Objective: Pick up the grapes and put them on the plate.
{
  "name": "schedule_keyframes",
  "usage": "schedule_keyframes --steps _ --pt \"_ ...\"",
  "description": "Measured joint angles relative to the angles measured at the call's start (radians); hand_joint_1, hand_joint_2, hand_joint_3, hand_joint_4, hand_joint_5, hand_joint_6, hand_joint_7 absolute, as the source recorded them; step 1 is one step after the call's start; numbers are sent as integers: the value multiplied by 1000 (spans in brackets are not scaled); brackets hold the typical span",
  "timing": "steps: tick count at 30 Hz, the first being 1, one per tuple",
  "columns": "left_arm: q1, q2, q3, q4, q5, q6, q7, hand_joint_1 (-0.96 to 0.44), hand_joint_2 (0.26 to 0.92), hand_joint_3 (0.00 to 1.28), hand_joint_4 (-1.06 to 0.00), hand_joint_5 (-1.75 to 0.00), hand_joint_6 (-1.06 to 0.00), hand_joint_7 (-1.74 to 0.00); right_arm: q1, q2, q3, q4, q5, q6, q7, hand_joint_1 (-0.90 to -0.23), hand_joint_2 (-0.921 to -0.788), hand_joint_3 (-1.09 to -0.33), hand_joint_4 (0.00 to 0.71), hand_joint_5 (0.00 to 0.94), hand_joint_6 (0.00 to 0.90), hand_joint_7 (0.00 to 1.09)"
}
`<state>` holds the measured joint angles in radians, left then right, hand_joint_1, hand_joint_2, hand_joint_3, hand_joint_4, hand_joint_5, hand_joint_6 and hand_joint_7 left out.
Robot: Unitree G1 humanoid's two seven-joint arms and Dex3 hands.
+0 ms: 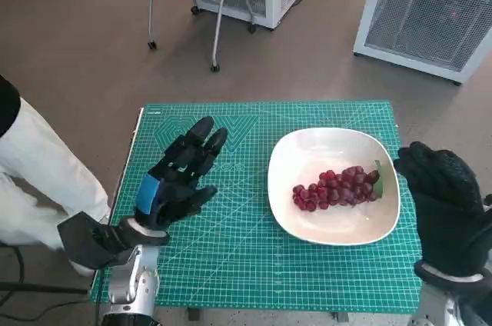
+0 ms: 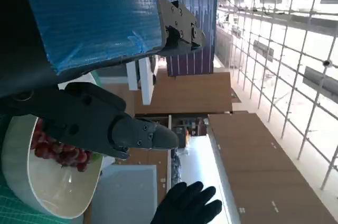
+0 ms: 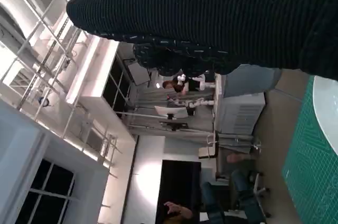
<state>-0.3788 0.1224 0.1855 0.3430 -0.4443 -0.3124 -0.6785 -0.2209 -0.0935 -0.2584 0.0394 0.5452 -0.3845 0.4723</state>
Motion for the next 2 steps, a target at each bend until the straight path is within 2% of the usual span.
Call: schedule_keyframes --steps 2 --pt "0 0 2 0 -1 0 -2 -64 921 68 -258 -5 -299 -4 0 0 0 1 0 0 0 -357 -921 -513 525 466 276 855"
